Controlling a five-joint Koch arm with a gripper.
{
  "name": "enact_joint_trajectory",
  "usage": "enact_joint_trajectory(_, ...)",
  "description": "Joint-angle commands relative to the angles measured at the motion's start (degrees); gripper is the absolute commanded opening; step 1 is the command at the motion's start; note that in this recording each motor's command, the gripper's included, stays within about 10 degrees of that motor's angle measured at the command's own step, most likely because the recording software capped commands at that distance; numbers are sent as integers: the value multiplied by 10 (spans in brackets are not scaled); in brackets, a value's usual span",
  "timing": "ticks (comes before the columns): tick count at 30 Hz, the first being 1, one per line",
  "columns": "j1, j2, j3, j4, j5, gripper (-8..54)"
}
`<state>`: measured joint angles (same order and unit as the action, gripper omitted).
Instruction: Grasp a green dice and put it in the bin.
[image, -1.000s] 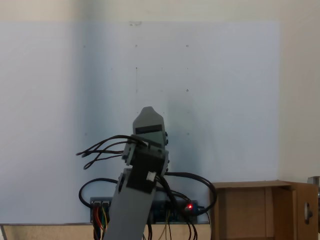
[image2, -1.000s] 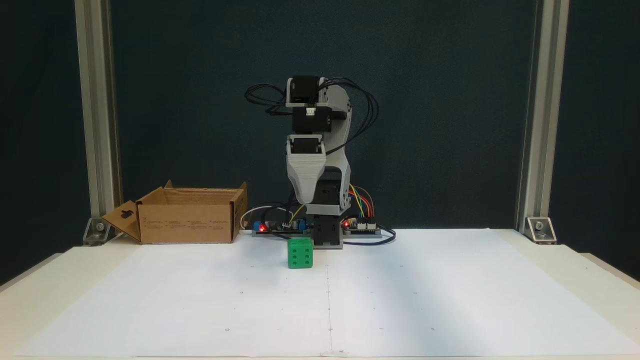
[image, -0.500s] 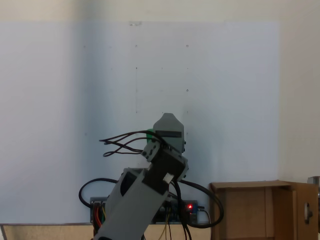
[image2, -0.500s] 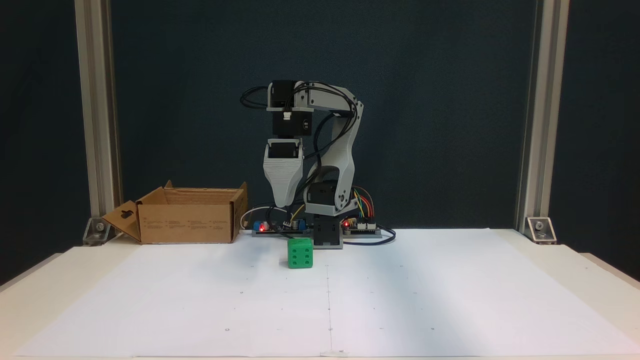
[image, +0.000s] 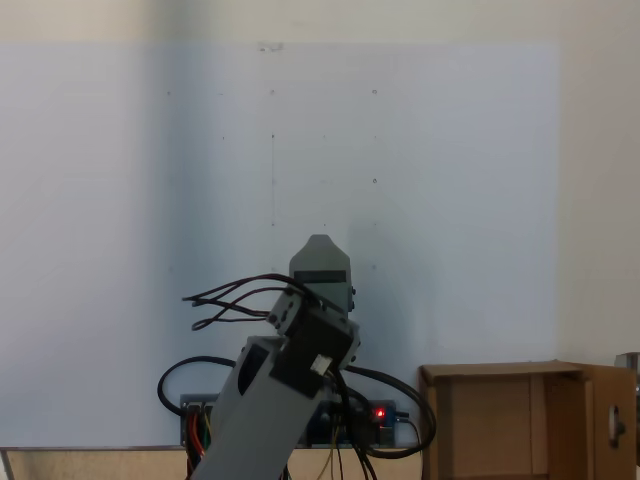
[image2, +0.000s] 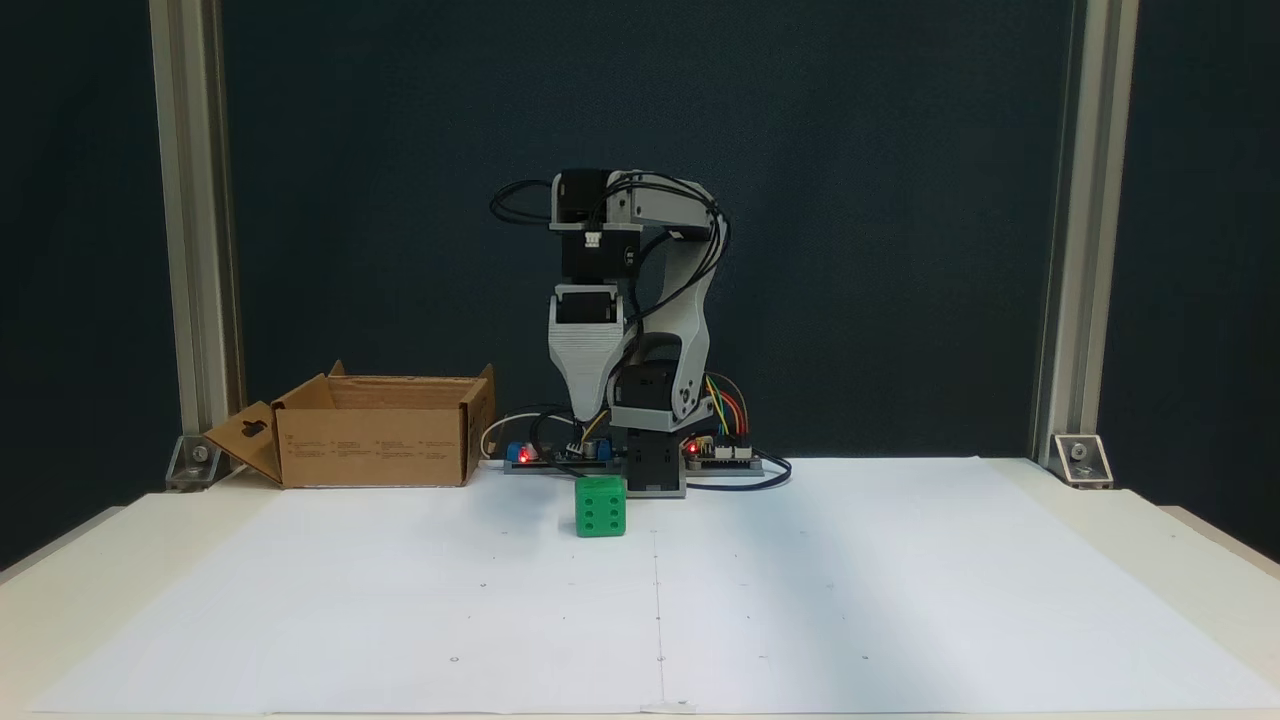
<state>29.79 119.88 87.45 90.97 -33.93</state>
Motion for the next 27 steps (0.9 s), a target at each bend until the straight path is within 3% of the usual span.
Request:
enact_joint_trajectory(1,-11,15,-6,19,-15,453)
enact_joint_trajectory(27,-56,-37,116,-91,54,451)
